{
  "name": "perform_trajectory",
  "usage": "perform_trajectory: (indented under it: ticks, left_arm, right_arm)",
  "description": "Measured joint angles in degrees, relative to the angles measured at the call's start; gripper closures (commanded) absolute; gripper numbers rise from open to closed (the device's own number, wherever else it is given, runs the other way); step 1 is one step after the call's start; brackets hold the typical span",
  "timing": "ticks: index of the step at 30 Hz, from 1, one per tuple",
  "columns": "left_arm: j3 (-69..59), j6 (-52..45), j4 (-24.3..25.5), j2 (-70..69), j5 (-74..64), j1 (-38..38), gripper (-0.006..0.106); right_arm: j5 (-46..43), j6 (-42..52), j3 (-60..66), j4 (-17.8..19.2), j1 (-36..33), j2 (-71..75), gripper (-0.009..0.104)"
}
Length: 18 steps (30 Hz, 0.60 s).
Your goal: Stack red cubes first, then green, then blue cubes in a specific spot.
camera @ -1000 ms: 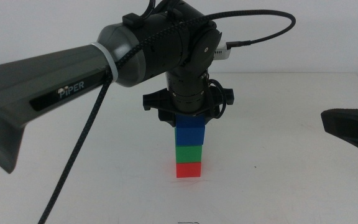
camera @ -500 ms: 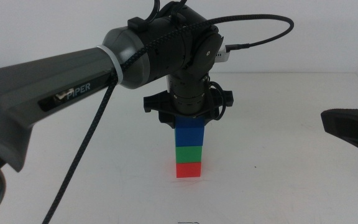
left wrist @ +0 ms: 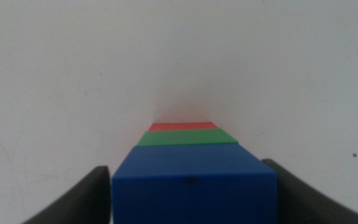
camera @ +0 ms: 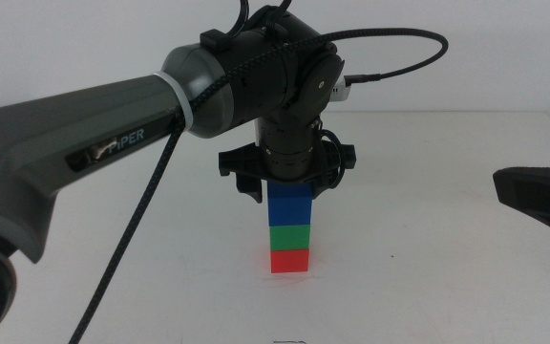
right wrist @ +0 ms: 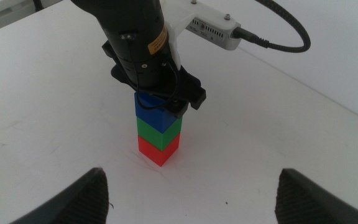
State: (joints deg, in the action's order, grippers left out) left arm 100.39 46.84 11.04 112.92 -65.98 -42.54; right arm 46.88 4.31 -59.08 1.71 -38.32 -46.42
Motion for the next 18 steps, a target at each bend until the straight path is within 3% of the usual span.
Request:
perform_trajectory:
  ticks: [5,18]
  left_arm:
    - [0.0,-0.79,0.19,-0.35,-0.31,0.0,0.007]
    - [0.0,-6.37,3.4,-13.63,-1.25,0.0,0.007]
  right_arm:
    - [0.0,0.0,0.0,0.0,0.0,0.0,0.006]
    - [0.0,0.0,0.0,0.0,0.0,0.0,0.006]
